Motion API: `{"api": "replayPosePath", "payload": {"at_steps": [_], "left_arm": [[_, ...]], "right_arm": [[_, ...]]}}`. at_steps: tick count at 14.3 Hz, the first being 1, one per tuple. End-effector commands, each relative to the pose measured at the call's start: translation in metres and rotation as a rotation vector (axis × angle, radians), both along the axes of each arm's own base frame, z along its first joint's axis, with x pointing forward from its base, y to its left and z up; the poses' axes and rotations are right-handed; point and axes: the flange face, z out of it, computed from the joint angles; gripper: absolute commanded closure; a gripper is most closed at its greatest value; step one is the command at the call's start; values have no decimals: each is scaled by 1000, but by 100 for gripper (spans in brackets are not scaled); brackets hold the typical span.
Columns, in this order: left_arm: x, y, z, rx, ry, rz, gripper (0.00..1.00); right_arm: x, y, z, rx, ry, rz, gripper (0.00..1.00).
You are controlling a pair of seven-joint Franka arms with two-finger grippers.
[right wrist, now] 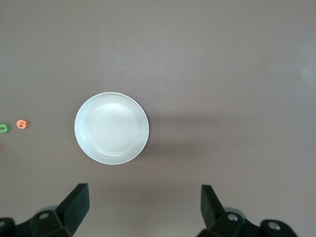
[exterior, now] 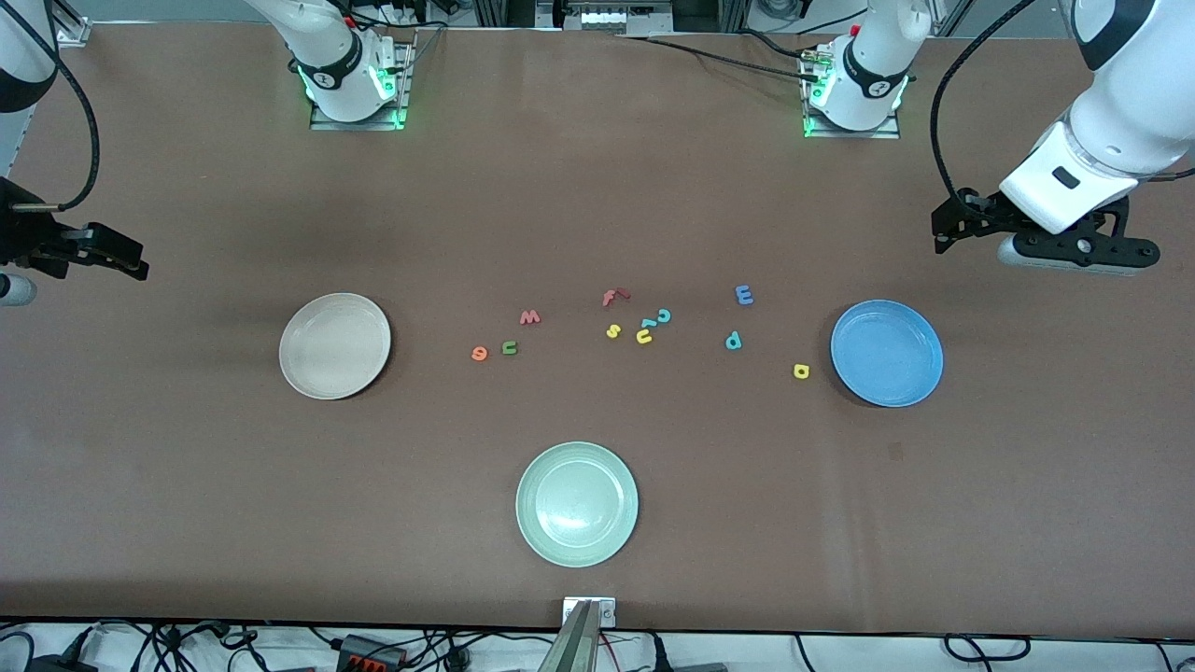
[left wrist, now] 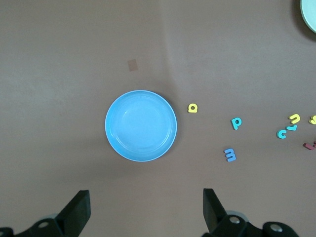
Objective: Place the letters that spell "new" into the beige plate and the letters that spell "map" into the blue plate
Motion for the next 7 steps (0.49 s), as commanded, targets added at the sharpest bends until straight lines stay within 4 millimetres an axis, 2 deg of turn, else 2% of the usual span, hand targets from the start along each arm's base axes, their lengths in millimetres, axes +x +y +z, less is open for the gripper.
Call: {"api": "replayPosePath", "payload": {"at_steps": [1,3,5,7], "left_arm": [[7,-20,-22,-20,64,-42,0],[14,-36,-55,-19,134,-70,0],[31,-73,-99,-28,152,-121,0],[44,-111,-153,-41,158,-132,0]], "right_arm": [[2,2,-6,10,6,-1,0],[4,3,-11,10,12,2,0],[7,6,-21,11,29,5,0],[13,25,-35,11,51,35,0]]}}
